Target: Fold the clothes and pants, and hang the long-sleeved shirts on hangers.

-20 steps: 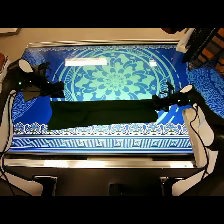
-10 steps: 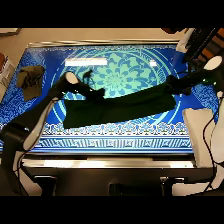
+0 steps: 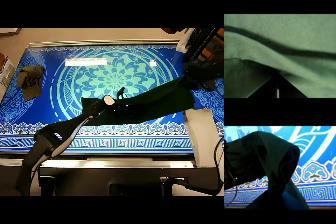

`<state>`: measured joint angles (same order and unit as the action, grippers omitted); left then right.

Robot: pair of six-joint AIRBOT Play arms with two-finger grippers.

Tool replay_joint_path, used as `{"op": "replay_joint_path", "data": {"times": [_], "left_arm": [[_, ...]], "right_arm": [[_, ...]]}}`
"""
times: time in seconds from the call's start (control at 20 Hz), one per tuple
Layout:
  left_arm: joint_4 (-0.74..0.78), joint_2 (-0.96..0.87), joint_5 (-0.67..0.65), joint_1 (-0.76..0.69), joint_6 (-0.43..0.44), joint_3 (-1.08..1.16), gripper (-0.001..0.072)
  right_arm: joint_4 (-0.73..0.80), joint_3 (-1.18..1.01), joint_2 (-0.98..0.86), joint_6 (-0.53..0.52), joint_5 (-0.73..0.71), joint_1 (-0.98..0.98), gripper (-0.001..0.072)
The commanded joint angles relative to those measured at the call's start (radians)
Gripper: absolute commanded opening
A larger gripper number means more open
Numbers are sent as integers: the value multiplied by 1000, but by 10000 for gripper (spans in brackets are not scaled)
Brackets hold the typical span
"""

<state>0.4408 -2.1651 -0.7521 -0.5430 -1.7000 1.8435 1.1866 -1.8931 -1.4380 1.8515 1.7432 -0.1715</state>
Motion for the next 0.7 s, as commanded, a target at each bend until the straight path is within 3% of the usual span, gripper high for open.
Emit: {"op": "replay_joint_path", "data": {"times": [0.0, 0.15, 0.3, 0.65], "left_arm": [[-76, -82, 53, -64, -32, 97, 16], [-74, -107, 7, -62, -36, 156, 16], [-5, -69, -192, 12, -25, 156, 15], [543, 265, -654, 295, -29, 155, 16]], "right_arm": [[3, -7, 44, 35, 63, 0, 28], [4, -6, 47, 39, 52, 0, 28], [3, -6, 40, 40, -7, 1, 28], [-41, -6, -28, 114, -134, 164, 28]]}}
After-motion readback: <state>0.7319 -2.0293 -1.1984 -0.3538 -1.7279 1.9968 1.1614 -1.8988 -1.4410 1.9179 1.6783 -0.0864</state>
